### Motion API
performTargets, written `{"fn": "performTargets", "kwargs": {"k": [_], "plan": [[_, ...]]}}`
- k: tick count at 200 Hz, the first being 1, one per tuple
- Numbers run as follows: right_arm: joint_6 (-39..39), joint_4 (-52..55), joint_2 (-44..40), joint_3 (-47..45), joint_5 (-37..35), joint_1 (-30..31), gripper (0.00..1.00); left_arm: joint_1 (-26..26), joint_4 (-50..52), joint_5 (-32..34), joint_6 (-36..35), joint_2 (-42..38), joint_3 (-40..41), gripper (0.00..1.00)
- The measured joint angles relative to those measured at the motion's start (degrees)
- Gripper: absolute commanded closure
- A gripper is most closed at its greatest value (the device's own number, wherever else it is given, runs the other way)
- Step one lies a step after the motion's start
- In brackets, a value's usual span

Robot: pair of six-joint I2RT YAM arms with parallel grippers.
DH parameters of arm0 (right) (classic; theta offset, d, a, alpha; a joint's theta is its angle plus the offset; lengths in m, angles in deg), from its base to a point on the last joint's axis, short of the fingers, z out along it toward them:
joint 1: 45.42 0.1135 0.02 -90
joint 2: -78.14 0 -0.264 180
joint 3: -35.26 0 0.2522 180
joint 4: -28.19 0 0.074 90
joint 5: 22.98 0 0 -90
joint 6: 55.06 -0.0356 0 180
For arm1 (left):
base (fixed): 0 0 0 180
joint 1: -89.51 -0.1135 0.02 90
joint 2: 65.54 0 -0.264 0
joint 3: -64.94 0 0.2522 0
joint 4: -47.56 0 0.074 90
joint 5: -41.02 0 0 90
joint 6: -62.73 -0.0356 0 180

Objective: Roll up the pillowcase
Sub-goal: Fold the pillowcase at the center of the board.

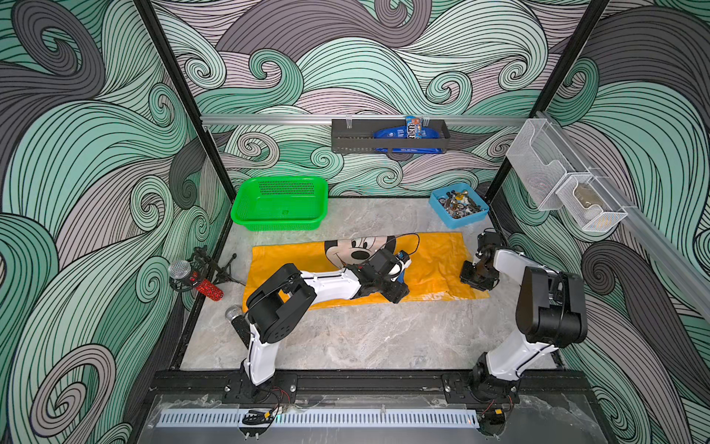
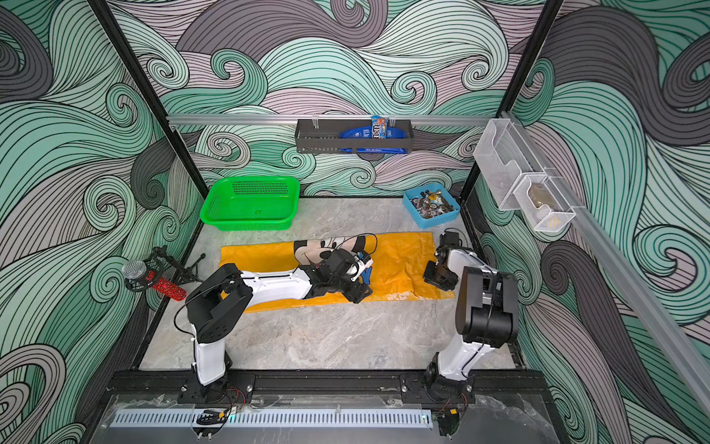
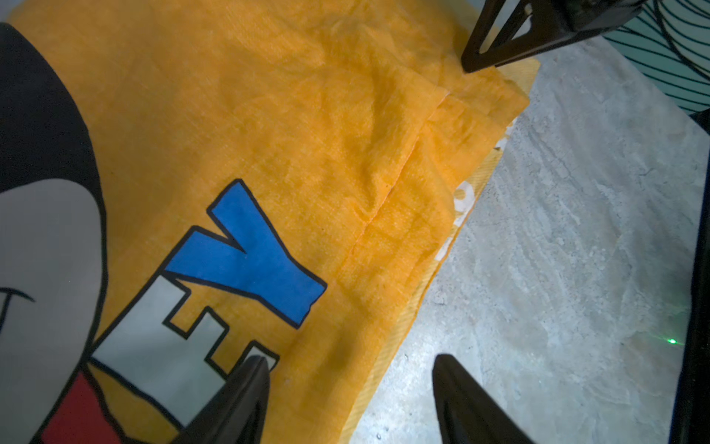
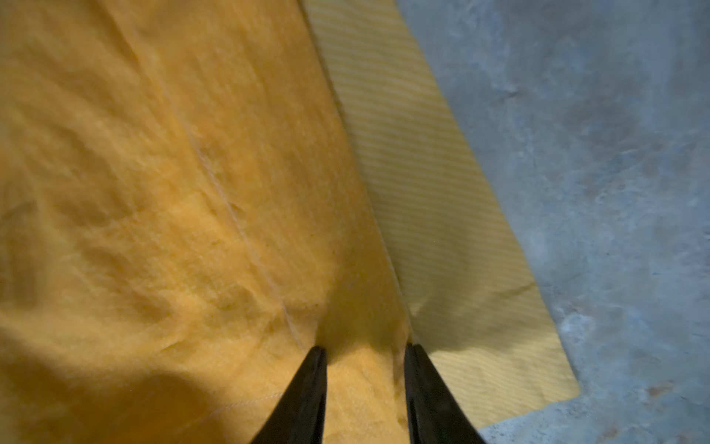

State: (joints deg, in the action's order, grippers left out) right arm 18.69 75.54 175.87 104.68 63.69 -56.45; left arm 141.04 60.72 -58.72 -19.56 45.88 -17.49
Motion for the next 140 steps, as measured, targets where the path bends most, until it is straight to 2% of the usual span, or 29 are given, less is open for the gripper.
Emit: {"fn": "performTargets", "kwargs": {"k": [14,36,93,106,140], "plan": [[0.20,-0.04,0.07,-0.13,-0.74,0.13,0.73,0.00,0.39,0.04,-0.26,0.57,0.00,0.30],[0.70,0.02,0.09,-0.13,-2.25,0.22,0.85,0.00,1.01,0.09,-0.70,1.42,0.00,0.30],[1.03,1.11,-0.46,0.28,-4.39,0.57,0.89,0.04,1.53,0.11,-0.92,2.93,0.00,0.30],[1.20,1.62,-1.16,0.35,-4.87,0.57,0.95,0.04,1.51,0.17,-1.09,3.15,0.00,0.30],[1.70,2.84,-2.36,1.03,-5.92,0.57,1.00,0.04,1.77,0.39,-1.33,3.26,0.00,0.30]]}}
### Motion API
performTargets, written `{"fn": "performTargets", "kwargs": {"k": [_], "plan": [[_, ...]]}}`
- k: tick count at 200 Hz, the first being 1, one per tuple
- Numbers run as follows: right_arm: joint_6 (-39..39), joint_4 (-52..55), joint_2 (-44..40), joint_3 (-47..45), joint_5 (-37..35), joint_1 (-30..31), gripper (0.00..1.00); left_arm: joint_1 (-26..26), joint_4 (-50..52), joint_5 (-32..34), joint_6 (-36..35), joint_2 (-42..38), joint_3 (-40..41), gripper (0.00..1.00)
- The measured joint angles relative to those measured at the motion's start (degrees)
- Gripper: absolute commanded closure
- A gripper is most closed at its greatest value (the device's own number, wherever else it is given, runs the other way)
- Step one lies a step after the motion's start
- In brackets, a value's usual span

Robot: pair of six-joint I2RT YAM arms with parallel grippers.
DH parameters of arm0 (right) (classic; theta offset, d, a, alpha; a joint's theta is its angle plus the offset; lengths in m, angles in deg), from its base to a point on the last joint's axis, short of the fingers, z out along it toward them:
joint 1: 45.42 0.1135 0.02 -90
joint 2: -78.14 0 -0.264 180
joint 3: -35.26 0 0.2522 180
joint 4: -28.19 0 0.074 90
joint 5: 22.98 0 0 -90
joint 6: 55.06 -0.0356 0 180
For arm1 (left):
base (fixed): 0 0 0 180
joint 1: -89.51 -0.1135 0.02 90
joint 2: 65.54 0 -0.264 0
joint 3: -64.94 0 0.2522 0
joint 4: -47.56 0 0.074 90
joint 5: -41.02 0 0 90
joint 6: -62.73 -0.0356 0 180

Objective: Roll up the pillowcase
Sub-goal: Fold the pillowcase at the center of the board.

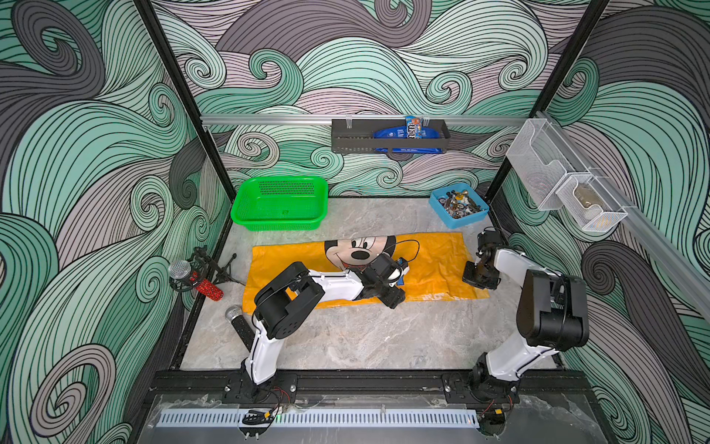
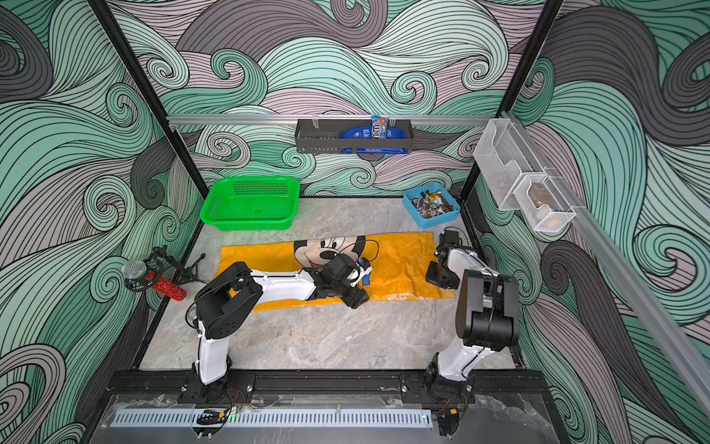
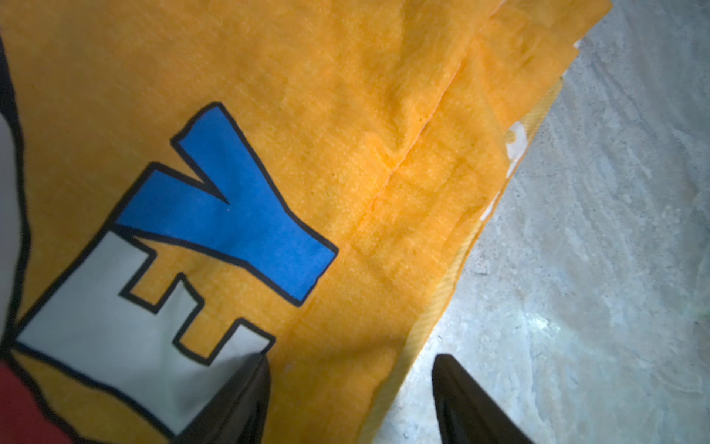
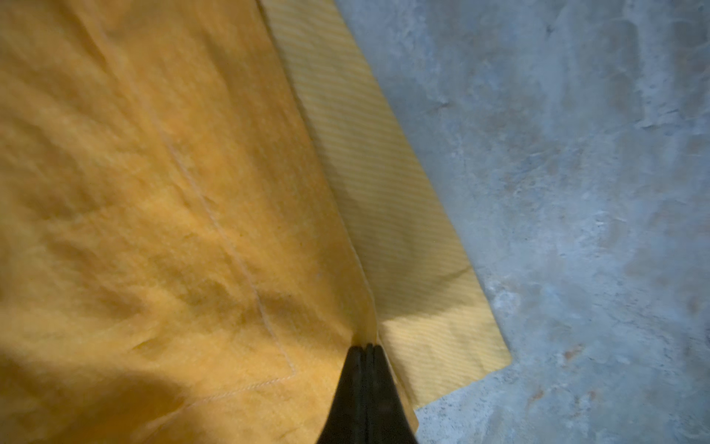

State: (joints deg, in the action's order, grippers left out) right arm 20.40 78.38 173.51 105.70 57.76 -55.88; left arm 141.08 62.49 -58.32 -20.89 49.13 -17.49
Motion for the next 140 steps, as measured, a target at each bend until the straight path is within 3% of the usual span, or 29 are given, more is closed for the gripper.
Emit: {"fn": "performTargets", "kwargs": {"k": [83,140], "plan": [[1.75,3.80,-3.43,2.64,-5.99,-0.17,1.00,0.00,-1.07,-0.44,-0.42,-0.37,1.07,0.31],[3.72,5.16,-2.56,2.91,-10.71,-2.84,1.00,0.00,-0.57,-4.90,-2.23,-2.82,3.08,0.33]]}}
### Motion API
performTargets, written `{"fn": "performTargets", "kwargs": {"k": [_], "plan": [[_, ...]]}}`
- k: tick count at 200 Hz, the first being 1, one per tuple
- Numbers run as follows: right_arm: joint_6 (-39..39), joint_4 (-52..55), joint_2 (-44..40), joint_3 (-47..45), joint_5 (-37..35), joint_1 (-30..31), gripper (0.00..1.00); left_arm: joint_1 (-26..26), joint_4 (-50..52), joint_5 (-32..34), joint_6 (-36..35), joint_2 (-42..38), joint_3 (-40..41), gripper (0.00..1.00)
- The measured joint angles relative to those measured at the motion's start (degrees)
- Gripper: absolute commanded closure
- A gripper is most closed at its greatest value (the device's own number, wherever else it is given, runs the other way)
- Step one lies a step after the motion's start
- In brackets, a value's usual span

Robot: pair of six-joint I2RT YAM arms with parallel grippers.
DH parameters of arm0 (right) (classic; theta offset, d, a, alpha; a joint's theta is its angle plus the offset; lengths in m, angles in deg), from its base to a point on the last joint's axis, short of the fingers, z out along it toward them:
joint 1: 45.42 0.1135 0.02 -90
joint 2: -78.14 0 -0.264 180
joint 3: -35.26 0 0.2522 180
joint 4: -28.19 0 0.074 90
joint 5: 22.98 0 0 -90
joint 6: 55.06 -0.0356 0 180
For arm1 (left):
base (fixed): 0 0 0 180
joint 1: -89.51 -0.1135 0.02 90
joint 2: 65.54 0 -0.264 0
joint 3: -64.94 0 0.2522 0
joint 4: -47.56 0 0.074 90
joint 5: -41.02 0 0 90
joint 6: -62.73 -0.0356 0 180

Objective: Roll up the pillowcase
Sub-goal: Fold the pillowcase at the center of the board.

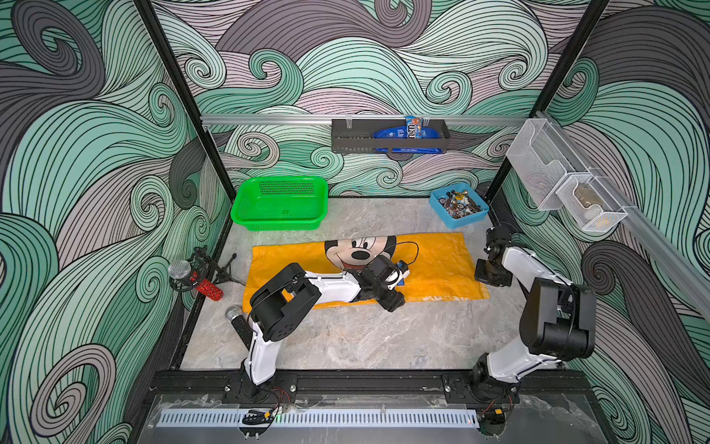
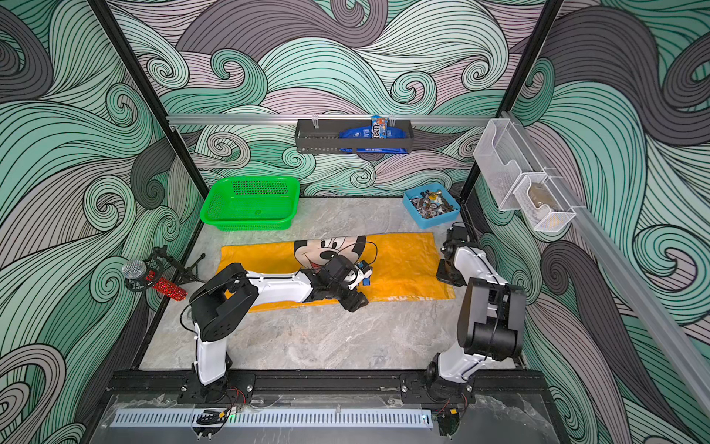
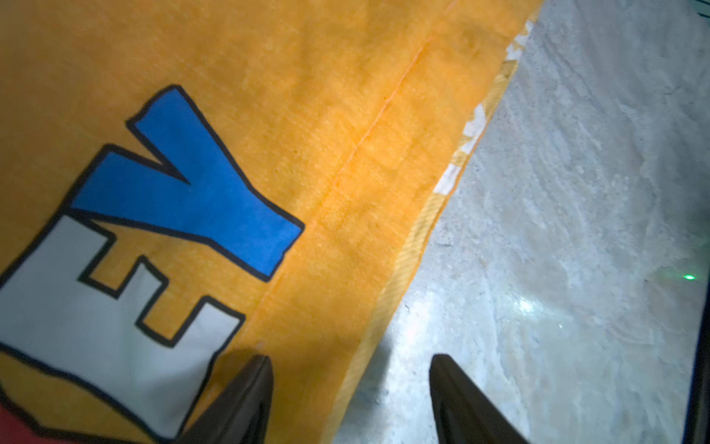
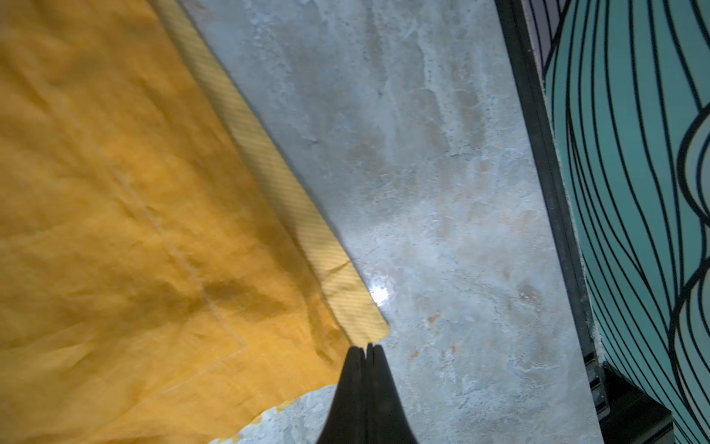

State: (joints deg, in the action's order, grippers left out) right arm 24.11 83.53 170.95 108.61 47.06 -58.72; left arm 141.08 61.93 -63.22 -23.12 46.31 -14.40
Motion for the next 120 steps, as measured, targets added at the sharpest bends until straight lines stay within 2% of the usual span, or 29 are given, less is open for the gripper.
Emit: {"fn": "performTargets", "kwargs": {"k": [29,72,120], "plan": [[0.26,0.04,4.28,1.97,-0.50,-0.81,1.00,0.00,1.07,-1.27,-1.42,-1.25,0.42,0.33],[-1.01,-1.64,3.15,1.11,3.50,1.18,0.70,0.00,2.38,-1.36,-2.05,-3.21,0.35,0.33],[-1.14,-1.79,0.46,-4.11,6.40,2.47,0.67,0.00,2.32,-1.36,-2.03,-4.33,0.35,0.33]]}}
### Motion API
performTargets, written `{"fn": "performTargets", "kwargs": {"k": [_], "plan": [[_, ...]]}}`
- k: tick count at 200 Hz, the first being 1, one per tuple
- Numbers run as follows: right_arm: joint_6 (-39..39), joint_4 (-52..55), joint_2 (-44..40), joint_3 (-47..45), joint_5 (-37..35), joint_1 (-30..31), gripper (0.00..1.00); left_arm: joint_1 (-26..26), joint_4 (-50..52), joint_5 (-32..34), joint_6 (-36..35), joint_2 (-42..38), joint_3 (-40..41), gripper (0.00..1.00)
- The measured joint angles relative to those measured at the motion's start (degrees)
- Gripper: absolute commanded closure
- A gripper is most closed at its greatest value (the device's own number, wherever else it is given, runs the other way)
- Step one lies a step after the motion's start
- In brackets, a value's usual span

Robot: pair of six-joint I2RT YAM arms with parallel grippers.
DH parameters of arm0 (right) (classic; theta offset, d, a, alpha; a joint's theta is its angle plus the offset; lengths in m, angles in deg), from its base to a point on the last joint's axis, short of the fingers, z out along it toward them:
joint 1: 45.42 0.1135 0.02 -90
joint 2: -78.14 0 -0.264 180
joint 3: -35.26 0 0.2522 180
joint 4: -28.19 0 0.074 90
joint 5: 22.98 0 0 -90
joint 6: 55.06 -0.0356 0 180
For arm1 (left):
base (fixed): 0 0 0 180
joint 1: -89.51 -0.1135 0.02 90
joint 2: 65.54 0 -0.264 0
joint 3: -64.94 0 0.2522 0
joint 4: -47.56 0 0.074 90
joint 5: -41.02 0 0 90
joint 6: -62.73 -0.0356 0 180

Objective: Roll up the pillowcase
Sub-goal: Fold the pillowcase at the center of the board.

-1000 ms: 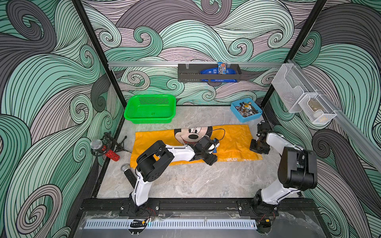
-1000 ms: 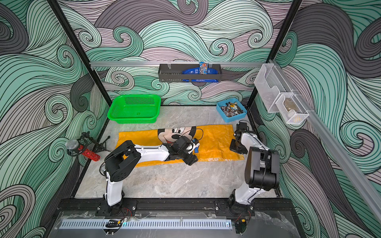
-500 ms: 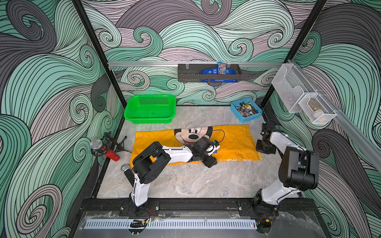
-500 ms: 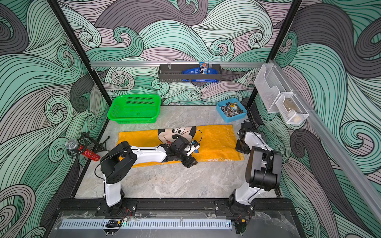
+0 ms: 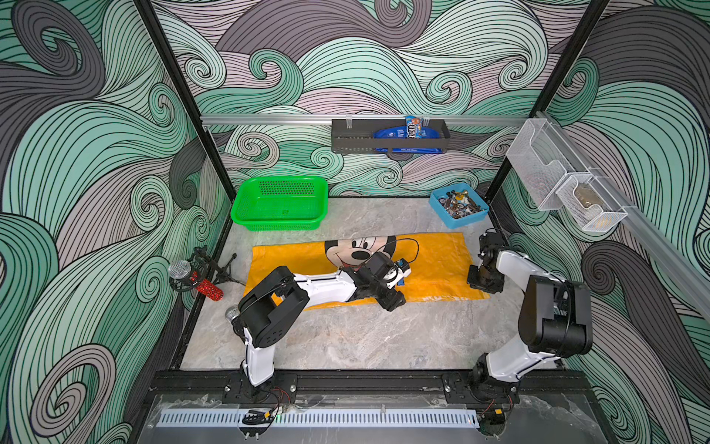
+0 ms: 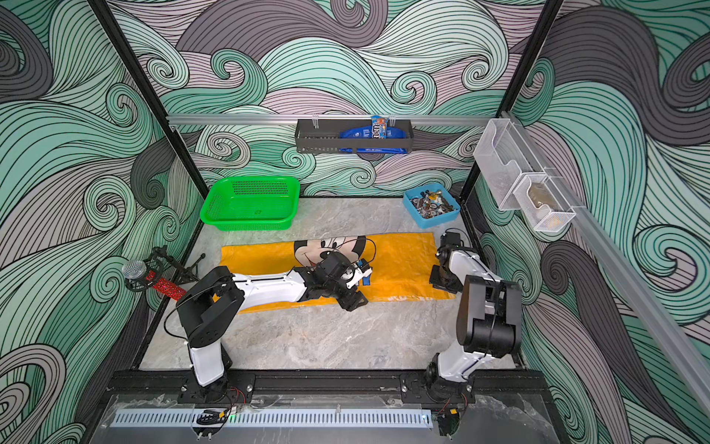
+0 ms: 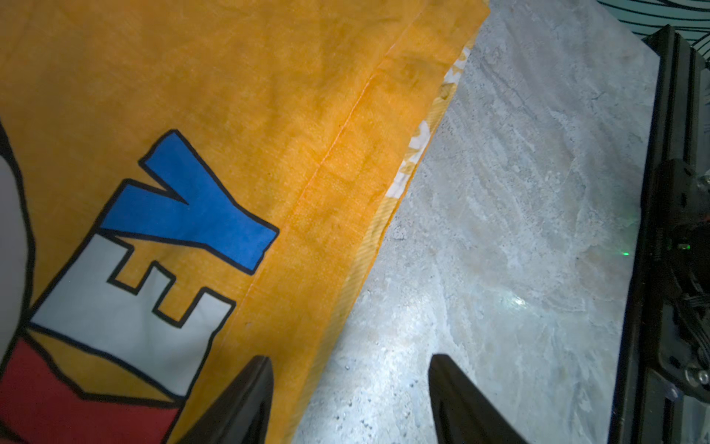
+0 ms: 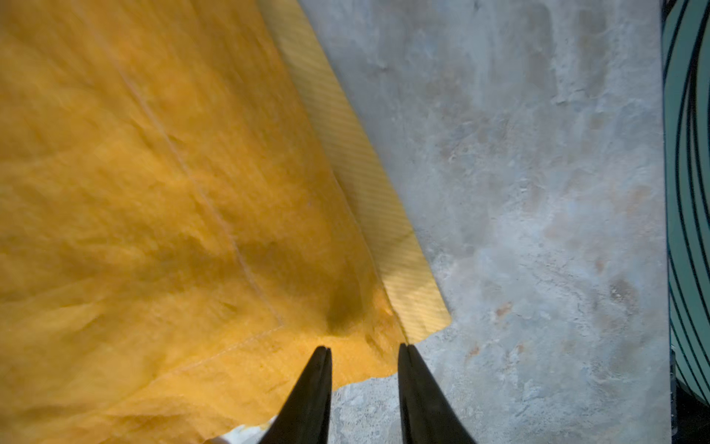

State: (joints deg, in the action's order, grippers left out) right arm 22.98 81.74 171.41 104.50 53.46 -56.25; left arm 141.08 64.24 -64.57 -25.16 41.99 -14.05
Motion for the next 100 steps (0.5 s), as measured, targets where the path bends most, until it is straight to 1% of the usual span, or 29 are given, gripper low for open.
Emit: {"fn": "performTargets", "kwargs": {"k": [38,55,83,100], "plan": [[0.02,-0.90,1.75,-0.02,0.26,0.00,0.69,0.00,-0.11,0.00,0.00,0.00,0.02,0.33],[0.02,-1.33,3.21,0.00,0.28,0.00,0.76,0.00,-0.20,0.00,0.00,0.00,0.13,0.33],[-0.09,-1.86,4.37,0.17,0.26,0.00,0.94,0.00,-0.13,0.00,0.00,0.00,0.42,0.33],[0.09,-1.90,4.31,0.17,0.04,0.00,0.99,0.00,-0.15,0.00,0.00,0.00,0.52,0.33]]}}
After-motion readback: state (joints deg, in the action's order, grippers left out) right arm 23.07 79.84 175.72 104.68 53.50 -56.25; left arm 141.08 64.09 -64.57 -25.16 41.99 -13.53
